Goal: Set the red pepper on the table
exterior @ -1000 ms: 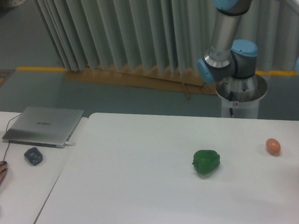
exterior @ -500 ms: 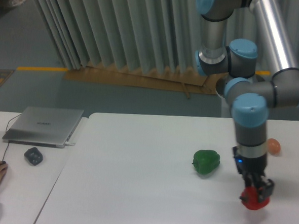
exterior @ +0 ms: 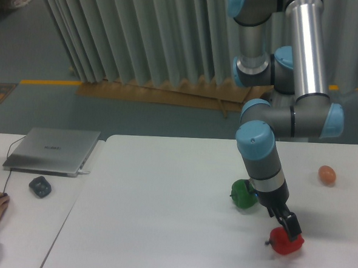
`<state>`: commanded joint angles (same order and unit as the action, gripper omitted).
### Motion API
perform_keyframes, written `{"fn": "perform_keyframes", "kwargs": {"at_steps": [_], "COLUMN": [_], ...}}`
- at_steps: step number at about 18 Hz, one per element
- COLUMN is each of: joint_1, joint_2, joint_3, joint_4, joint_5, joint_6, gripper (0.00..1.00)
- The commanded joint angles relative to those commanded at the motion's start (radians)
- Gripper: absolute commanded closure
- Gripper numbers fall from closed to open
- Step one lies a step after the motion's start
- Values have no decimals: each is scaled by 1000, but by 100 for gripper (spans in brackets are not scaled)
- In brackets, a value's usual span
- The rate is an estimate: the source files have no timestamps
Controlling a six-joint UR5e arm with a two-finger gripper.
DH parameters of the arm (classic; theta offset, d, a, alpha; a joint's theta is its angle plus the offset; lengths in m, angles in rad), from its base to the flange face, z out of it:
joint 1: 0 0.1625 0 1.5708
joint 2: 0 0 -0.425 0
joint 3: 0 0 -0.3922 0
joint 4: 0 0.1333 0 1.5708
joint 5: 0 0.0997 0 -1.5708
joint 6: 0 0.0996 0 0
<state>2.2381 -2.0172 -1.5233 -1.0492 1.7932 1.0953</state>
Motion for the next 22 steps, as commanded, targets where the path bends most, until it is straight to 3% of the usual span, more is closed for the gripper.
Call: {"fn": "perform_keyframes", "kwargs": {"at_steps": [3,6,9,13,16,22], "joint_1": [26,110,251,348,403,445], "joint_2": [43,84,141,130,101,20], "joint_3": [2,0,29,95,123,212], "joint_4": [-11,-52,-152,-276,-284,-310], "joint_5": [3,-46,-173,-181,-173,-173], "joint_6": [98,168,452,674,788,848], "gripper": [0,0,0,0,0,0]}}
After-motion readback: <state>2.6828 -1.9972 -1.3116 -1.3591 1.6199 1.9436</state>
